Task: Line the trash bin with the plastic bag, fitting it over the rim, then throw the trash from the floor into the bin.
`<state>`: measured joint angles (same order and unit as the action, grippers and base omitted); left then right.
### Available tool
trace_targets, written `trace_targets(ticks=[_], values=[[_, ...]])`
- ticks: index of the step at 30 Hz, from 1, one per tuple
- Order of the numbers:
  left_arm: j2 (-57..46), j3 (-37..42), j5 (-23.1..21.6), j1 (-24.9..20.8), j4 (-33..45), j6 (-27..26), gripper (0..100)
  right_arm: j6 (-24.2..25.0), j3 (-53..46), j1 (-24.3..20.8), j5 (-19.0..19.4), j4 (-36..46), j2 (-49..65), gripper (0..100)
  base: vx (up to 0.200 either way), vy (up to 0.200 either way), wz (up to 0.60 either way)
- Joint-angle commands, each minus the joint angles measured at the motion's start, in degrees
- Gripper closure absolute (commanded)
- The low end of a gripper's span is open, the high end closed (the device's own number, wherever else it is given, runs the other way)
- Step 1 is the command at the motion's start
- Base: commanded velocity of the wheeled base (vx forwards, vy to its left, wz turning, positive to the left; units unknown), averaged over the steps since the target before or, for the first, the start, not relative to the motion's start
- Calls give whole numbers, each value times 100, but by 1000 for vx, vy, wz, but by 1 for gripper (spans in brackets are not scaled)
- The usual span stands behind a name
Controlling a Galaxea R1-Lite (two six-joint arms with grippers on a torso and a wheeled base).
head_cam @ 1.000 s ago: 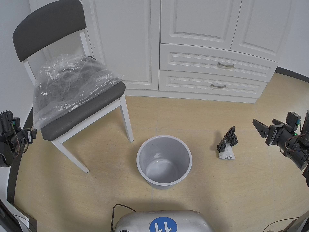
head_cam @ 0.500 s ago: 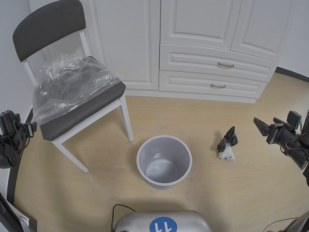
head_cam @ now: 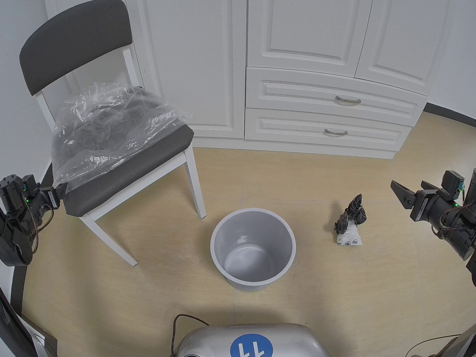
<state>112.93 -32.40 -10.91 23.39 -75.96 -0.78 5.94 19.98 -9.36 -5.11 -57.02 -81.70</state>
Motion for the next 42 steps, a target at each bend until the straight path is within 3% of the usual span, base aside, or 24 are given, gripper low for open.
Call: trace_targets(ticks=[1, 7, 12, 26, 27, 42], values=[[422, -64, -16, 25, -244, -10, 0, 4, 6, 5, 10, -3, -39, 0, 0, 0, 0], [598, -223, -95, 34, -402, -1, 0, 4, 6, 5, 10, -3, -48, 0, 0, 0, 0], [598, -187, -588, 60, -736, 25, 0, 4, 6, 5, 10, -3, -48, 0, 0, 0, 0], [563, -196, -676, 60, -868, -19, 0, 30, 15, 5, 45, -11, 31, 0, 0, 0, 0], [572, -196, -676, 60, -921, -19, 100, 30, 15, 5, 45, -11, 40, 0, 0, 0, 0], [493, -56, -676, 42, -1176, -10, 100, 13, -20, -4, 45, -3, 67, 0, 0, 0, 0]])
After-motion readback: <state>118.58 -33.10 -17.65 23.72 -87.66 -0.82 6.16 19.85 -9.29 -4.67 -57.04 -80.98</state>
